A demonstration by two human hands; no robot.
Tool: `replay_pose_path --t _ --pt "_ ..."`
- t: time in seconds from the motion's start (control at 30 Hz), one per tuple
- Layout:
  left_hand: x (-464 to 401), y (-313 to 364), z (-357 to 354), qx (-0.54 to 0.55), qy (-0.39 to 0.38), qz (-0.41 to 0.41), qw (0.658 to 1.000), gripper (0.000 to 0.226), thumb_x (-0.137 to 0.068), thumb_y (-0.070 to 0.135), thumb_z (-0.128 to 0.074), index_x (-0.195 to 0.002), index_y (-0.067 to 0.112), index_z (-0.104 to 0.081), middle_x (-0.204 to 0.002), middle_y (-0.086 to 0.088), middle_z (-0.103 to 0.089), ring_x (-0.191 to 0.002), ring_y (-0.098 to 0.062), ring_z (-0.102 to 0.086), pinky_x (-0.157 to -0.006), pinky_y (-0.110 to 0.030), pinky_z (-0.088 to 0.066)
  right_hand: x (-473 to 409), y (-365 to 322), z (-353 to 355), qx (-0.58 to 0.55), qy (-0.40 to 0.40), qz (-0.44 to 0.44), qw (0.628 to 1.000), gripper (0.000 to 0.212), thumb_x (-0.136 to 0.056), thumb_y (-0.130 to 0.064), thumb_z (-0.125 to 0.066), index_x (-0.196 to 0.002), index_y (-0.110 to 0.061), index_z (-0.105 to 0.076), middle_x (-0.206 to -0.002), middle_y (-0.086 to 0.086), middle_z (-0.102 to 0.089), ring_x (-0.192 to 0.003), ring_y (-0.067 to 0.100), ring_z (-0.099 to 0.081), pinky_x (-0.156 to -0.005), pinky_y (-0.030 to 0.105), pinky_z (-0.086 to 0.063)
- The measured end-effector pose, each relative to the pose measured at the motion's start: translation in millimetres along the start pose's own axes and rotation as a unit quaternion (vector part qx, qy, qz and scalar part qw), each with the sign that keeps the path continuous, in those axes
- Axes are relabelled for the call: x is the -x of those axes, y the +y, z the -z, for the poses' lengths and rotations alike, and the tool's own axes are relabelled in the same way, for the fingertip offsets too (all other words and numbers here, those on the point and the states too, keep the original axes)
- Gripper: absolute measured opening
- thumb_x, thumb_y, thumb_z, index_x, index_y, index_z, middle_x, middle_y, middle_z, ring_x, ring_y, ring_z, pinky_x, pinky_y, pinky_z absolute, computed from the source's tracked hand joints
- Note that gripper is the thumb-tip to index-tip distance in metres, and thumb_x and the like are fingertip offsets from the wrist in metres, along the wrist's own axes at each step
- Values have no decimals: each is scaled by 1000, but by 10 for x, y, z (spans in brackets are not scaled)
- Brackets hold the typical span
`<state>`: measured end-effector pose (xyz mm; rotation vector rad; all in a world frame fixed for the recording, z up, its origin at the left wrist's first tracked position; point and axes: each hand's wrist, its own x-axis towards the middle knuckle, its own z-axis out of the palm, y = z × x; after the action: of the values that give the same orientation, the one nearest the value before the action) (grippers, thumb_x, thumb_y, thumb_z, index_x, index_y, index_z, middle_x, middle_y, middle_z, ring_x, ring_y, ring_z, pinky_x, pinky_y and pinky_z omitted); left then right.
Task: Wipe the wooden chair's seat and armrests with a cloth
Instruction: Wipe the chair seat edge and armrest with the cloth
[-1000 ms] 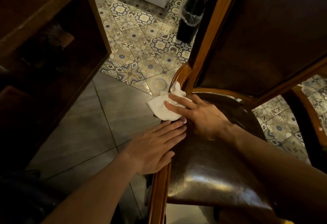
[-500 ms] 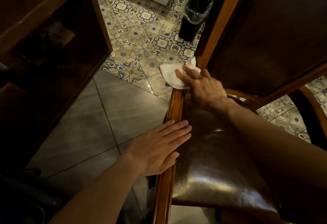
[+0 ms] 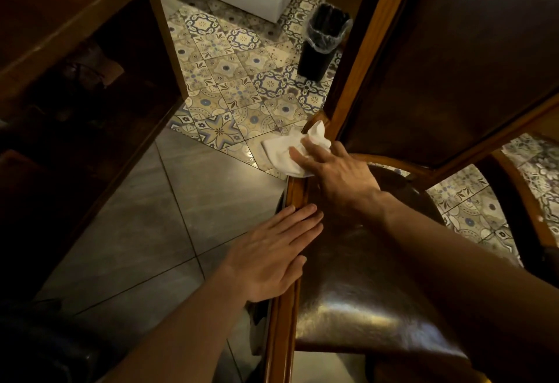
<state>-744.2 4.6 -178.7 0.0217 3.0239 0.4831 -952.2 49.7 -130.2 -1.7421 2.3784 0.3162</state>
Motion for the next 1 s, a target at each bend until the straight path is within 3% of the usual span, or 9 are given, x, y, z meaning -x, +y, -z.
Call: replay_pose_path --t 0.4,0.73,0.9,1.0 --pt "65 99 -103 3 -11 47 999 70 -101 60 -6 -158 21 7 -166 2 17 -148 -9 28 -123 -36 11 281 -220 -119 -5 -37 42 998 97 -91 -23 -67 -156 -45 1 -169 -4 4 -145 37 -19 -108 53 -39" --pt "178 239 -118 1 -24 57 998 77 -99 66 -4 -158 18 9 -165 -1 21 -147 -9 31 -123 -37 10 404 -308 -53 7 -59 62 996 91 -94 -25 -66 -157 -43 -3 -169 -2 1 -142 36 -22 -102 47 -44" --pt "200 302 -89 -4 -42 67 997 78 -98 67 -2 -157 18 13 -164 -1 24 -146 -10 33 -123 -38 9 497 -335 45 -6 -49 66 997 81 -93 -20 -66 -155 -41 -19 -166 -3 -17 -133 33 -33 -88 42 -50" --pt "226 320 -51 3 -54 70 996 77 -98 66 -3 -157 19 13 -164 1 24 -146 -9 33 -123 -37 9 635 -351 28 -32 -48 53 997 83 -92 -18 -67 -156 -40 -19 -165 -2 -20 -130 31 -34 -88 41 -49"
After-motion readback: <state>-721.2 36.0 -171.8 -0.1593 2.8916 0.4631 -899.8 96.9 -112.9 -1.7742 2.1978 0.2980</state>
